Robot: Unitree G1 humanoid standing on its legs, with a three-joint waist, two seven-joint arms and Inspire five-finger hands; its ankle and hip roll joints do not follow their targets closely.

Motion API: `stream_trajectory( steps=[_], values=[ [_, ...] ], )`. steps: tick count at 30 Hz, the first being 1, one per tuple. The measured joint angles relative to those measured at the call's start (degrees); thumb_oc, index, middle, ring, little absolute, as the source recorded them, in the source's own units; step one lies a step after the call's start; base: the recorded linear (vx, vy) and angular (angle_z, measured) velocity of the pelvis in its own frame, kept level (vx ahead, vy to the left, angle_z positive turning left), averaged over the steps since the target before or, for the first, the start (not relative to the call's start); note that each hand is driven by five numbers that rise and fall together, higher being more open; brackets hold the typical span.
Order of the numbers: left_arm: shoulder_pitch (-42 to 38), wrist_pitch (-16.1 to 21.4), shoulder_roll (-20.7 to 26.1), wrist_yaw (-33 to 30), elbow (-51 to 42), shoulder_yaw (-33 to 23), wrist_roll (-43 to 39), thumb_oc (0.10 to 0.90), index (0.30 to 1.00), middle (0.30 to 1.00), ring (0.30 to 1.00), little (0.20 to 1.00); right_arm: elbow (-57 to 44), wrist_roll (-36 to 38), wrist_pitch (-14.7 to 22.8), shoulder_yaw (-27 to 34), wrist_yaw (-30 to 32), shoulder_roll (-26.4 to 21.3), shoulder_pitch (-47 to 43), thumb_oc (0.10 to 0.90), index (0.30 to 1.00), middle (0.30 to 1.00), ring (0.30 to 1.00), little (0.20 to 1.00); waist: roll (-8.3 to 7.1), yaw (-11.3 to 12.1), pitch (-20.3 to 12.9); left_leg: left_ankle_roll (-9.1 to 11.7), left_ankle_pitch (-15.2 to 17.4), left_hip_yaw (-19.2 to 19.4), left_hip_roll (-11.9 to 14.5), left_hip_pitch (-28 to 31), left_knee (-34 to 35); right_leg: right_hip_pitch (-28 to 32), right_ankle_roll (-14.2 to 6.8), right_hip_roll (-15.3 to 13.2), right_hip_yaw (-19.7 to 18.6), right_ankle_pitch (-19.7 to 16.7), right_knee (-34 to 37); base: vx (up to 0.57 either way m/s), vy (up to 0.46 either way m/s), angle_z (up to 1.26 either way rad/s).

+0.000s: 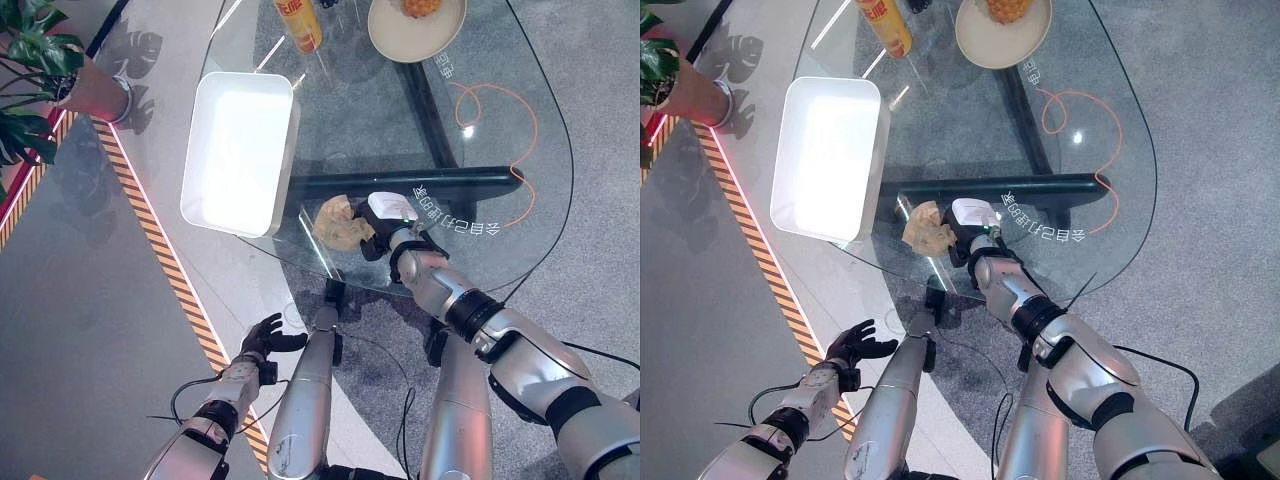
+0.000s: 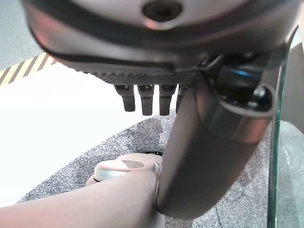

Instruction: Wipe the table with a cloth and put it in the basket.

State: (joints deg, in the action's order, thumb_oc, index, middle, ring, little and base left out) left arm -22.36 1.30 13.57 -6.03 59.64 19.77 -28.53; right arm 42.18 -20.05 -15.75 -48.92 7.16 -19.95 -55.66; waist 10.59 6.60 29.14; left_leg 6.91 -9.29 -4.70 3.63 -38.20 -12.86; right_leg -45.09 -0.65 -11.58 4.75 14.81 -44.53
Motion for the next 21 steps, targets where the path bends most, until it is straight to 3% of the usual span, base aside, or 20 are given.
stream_trajectory(
  steps=[12,21],
  values=[
    [-0.21,-0.06,0.02,0.10,0.05,0.00,0.00,0.800,0.900,0.900,0.900,0.900,0.27,-0.01,1.43,-1.02,-0.94,-0.20,0.01,0.100,0.300,0.300,0.300,0.200,0.00,-0.02,0.00,0.06,-0.83,-0.55,-0.19,-0.10,0.48,0.37,-0.11,-0.35,0.83,-0.23,0.53,0.00,-0.001,0.02],
    [-0.33,-0.36,0.07,0.24,0.14,0.12,0.00,0.800,0.900,0.900,0.900,0.900,5.03,0.80,6.10,-0.37,0.89,-0.23,-0.73,0.100,0.300,0.300,0.300,0.200,0.00,0.26,0.00,-0.83,0.55,-0.83,-0.04,-0.21,0.77,0.29,0.77,-0.35,1.33,0.09,0.33,0.00,-0.013,0.02]
  ],
)
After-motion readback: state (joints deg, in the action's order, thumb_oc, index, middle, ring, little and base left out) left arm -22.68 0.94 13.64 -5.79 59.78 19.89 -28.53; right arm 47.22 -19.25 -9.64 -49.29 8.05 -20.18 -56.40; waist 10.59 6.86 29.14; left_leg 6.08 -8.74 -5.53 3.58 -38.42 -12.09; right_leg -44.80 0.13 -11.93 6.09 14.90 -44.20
